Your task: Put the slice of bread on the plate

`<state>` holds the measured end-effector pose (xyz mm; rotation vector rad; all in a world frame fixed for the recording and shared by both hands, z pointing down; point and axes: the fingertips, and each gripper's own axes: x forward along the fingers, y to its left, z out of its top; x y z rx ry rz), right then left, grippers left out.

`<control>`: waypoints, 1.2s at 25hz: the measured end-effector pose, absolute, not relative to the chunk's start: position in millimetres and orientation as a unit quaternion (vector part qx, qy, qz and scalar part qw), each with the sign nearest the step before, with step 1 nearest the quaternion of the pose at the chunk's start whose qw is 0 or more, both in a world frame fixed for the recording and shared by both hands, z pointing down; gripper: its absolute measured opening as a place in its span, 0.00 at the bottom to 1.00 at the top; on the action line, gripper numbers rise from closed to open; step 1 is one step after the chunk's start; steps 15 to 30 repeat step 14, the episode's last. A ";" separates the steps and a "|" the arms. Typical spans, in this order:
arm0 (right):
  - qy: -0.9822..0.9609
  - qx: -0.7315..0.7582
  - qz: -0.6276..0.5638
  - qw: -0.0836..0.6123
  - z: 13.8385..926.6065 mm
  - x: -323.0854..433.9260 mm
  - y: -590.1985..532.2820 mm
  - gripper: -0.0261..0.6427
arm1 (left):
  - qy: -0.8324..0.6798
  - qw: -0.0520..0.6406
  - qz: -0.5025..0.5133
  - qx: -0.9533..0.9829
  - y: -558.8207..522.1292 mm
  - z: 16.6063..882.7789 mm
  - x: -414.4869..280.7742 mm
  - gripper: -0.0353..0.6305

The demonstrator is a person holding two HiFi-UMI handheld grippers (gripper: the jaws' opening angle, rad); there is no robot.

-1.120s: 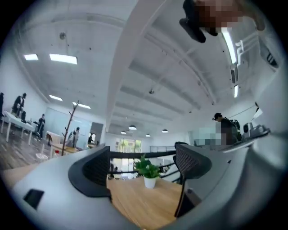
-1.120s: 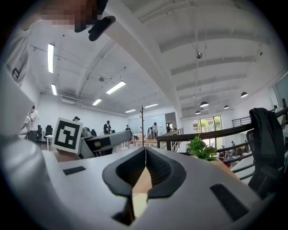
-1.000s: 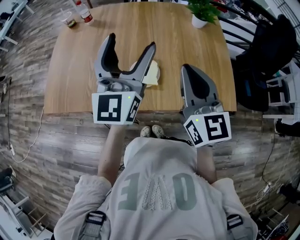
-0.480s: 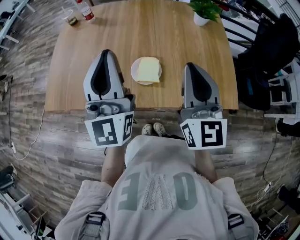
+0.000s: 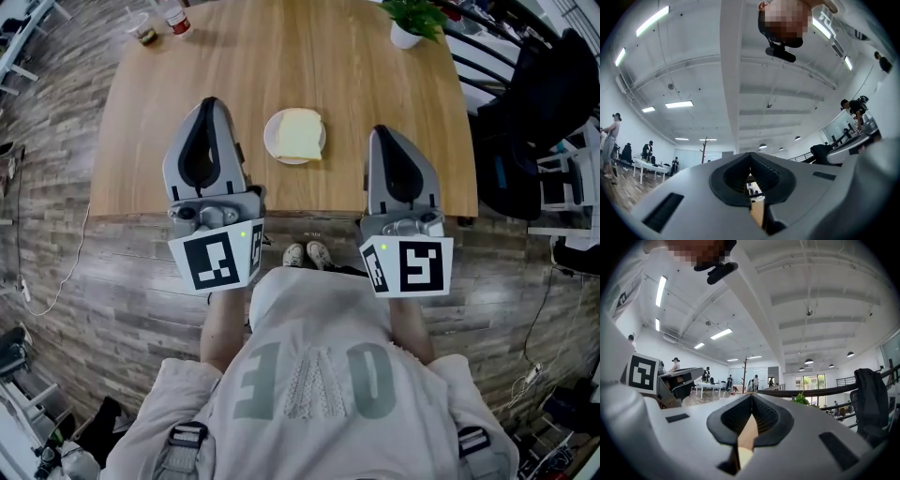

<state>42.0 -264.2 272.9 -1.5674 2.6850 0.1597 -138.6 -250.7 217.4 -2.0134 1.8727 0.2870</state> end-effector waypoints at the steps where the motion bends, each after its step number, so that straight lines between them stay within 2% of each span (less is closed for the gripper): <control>1: 0.863 -0.503 0.051 0.013 273.5 41.5 -264.0 0.07 | 0.665 0.189 0.101 -0.716 -250.8 217.8 -138.0 0.07; 30: 0.861 -0.507 0.039 0.009 278.5 43.8 -263.2 0.07 | 0.673 0.182 0.112 -0.708 -245.3 218.8 -149.7 0.07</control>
